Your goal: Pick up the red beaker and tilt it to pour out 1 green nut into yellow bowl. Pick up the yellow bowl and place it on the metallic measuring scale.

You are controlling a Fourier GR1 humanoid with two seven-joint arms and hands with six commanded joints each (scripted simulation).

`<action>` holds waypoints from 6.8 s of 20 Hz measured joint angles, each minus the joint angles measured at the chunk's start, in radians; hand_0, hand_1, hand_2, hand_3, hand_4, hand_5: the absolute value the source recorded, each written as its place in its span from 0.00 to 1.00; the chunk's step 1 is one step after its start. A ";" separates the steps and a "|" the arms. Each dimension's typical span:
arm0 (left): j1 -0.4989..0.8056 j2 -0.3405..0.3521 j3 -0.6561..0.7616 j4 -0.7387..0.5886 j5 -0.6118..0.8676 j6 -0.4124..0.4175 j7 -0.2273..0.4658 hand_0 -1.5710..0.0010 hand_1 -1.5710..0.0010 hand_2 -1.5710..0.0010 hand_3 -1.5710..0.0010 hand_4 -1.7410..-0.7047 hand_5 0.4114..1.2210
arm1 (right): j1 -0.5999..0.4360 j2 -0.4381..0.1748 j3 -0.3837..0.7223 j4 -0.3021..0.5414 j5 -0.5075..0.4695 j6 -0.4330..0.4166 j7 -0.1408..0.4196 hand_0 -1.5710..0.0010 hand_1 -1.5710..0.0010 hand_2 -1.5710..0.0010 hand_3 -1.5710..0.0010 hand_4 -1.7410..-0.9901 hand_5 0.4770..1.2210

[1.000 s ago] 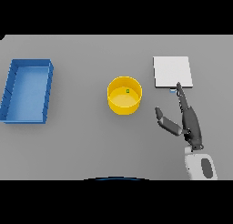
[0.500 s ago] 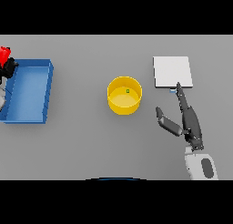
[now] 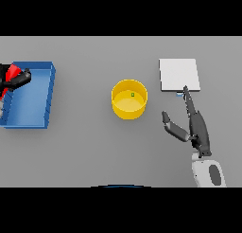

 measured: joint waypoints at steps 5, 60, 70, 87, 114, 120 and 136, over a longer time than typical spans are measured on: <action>0.005 0.018 0.009 -0.014 0.041 -0.066 -0.011 0.84 0.87 0.87 0.88 0.89 0.34 | 0.012 0.010 0.014 -0.016 0.010 -0.001 0.016 1.00 1.00 1.00 1.00 0.74 0.25; -0.035 -0.022 0.037 0.047 0.049 -0.047 -0.123 1.00 1.00 1.00 1.00 0.91 0.39 | -0.758 -0.227 0.551 0.538 0.564 0.532 -0.032 0.54 0.58 0.60 0.70 0.34 0.72; -0.015 0.003 0.042 -0.001 0.064 -0.041 -0.102 1.00 1.00 1.00 1.00 0.90 0.39 | -0.769 -0.252 0.556 0.517 0.523 0.606 -0.018 0.06 0.06 0.09 0.25 0.04 0.97; -0.017 0.007 0.034 -0.014 0.048 -0.030 -0.101 1.00 1.00 1.00 1.00 0.91 0.39 | -0.800 -0.401 0.433 0.228 0.413 0.754 0.136 0.00 0.00 0.00 0.21 0.03 1.00; -0.008 0.038 0.034 -0.058 0.047 -0.021 -0.024 1.00 1.00 1.00 1.00 0.91 0.39 | -0.943 -0.442 0.351 0.919 0.469 0.378 0.009 0.00 0.05 0.00 0.05 0.02 1.00; -0.027 0.033 0.035 -0.055 0.044 -0.020 -0.016 1.00 1.00 1.00 1.00 0.90 0.41 | -0.976 -0.422 0.354 1.038 0.464 0.346 -0.029 0.02 0.10 0.00 0.26 0.02 1.00; -0.046 0.004 0.037 -0.002 0.049 -0.037 -0.029 1.00 1.00 1.00 1.00 0.89 0.40 | -1.018 -0.401 0.377 1.131 0.475 0.405 -0.072 0.96 0.96 0.91 0.77 0.57 0.35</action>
